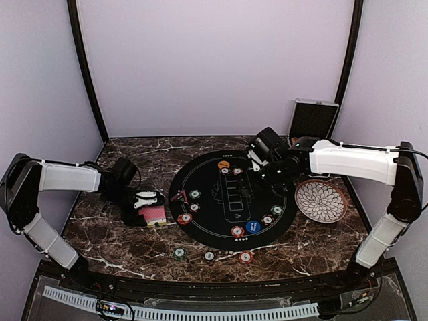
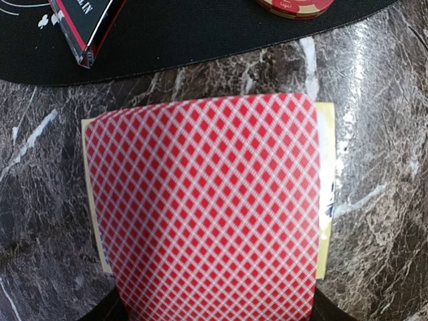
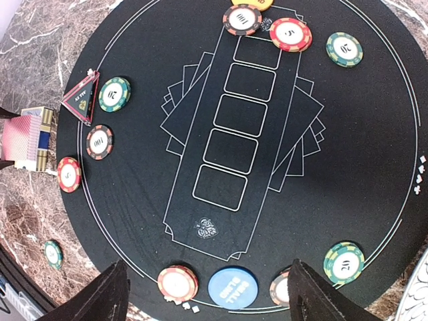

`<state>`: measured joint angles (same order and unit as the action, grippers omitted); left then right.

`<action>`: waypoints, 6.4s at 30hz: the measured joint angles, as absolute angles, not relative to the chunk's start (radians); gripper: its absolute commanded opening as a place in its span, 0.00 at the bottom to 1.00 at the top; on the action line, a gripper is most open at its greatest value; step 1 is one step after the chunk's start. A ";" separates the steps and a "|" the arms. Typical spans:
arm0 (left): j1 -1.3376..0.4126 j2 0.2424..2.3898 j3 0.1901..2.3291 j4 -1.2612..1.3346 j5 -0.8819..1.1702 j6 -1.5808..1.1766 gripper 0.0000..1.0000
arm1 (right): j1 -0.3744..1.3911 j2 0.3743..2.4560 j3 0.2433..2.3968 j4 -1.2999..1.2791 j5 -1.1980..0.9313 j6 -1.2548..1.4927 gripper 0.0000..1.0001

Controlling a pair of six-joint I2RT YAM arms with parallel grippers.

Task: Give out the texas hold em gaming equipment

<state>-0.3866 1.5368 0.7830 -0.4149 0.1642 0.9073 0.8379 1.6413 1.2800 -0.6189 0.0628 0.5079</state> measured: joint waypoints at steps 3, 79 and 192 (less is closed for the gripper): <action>-0.387 1.535 0.783 -0.413 0.159 0.905 0.00 | 0.838 1.641 1.279 -0.612 0.056 0.510 0.81; -0.574 1.375 1.157 -0.733 0.262 0.780 0.66 | 0.903 2.154 1.579 0.301 -0.856 1.121 0.14; -0.601 1.441 1.111 -0.523 0.294 0.738 0.81 | 0.929 2.174 1.586 0.343 -0.792 1.187 0.00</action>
<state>-0.6006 1.4414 1.1107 -0.5232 0.2939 0.7376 0.9295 2.1742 1.5856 0.3431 -0.7918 1.1873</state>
